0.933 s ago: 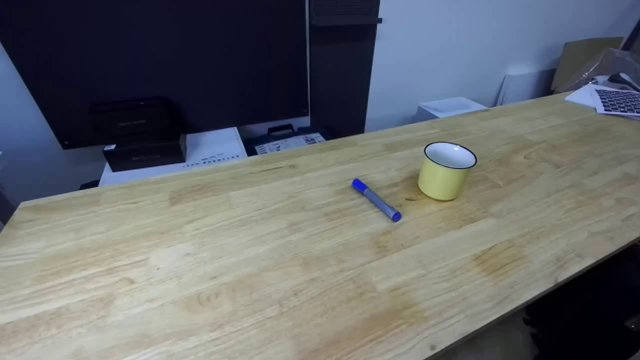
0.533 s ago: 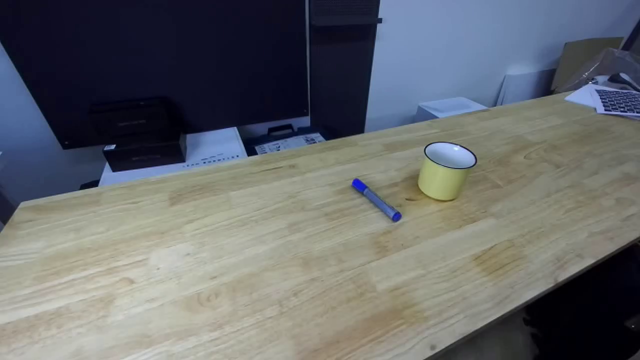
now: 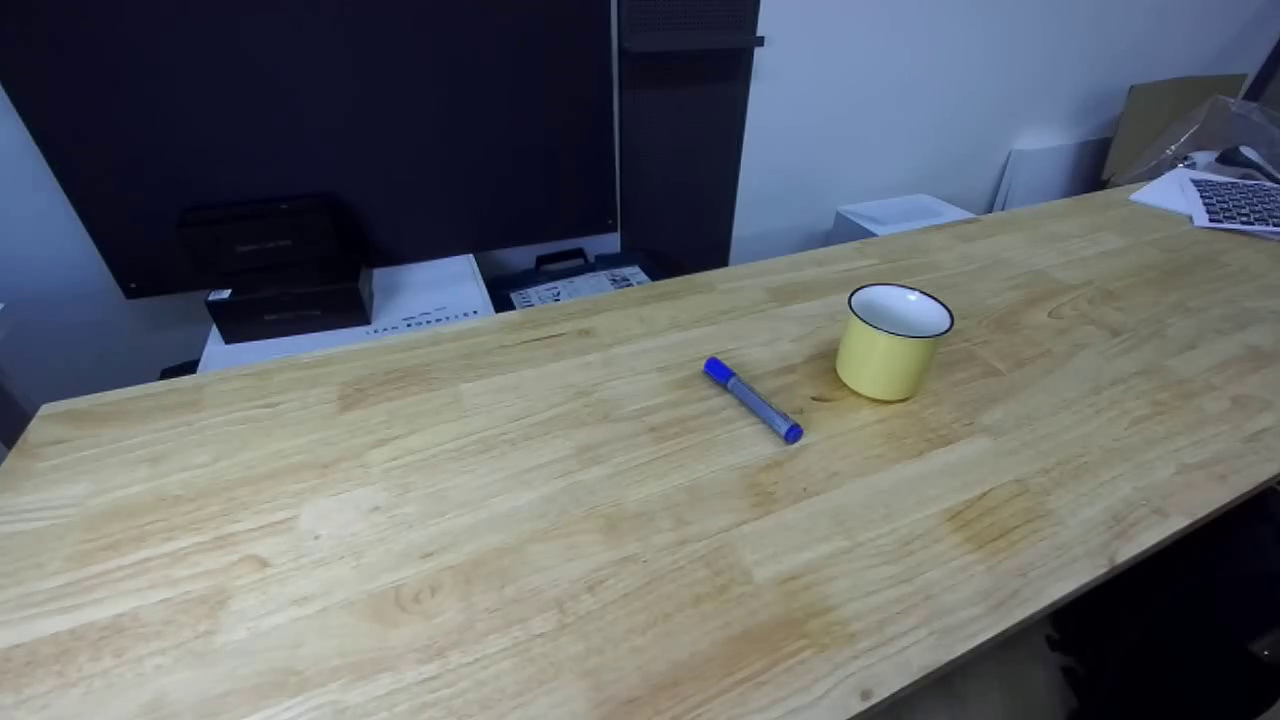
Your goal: Pick the marker and put it in the cup
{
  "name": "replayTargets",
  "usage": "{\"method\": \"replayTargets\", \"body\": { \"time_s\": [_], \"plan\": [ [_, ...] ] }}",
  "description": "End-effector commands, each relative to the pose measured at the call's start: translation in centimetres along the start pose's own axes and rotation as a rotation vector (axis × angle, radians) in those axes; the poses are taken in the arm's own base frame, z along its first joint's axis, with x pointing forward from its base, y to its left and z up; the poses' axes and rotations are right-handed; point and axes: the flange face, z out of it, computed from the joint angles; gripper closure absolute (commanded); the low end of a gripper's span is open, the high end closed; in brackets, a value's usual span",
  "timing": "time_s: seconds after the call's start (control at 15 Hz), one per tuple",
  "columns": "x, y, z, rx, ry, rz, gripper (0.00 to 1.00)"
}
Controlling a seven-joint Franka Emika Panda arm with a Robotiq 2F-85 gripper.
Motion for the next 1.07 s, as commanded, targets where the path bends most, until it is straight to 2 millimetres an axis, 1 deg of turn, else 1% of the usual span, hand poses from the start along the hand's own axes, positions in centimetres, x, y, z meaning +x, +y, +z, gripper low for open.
{"method": "replayTargets", "body": {
  "time_s": [0.0,0.13,0.33,0.47,0.67,0.8,1.0],
  "plan": [
    [0.6,1.1,1.9,-0.03,0.016,0.044,0.0],
    [1.2,2.2,3.8,-0.017,0.045,0.075,0.0],
    [2.2,4.3,8.3,-0.019,0.047,0.114,0.0],
    [3.1,5.1,11.5,-0.012,0.019,0.123,0.0],
    [4.1,5.5,15.6,-0.002,-0.025,0.125,0.0],
    [4.8,5.3,18.1,-0.003,-0.06,0.123,0.0],
    [5.9,5.1,21.1,-0.034,-0.109,0.12,0.0]
  ]
}}
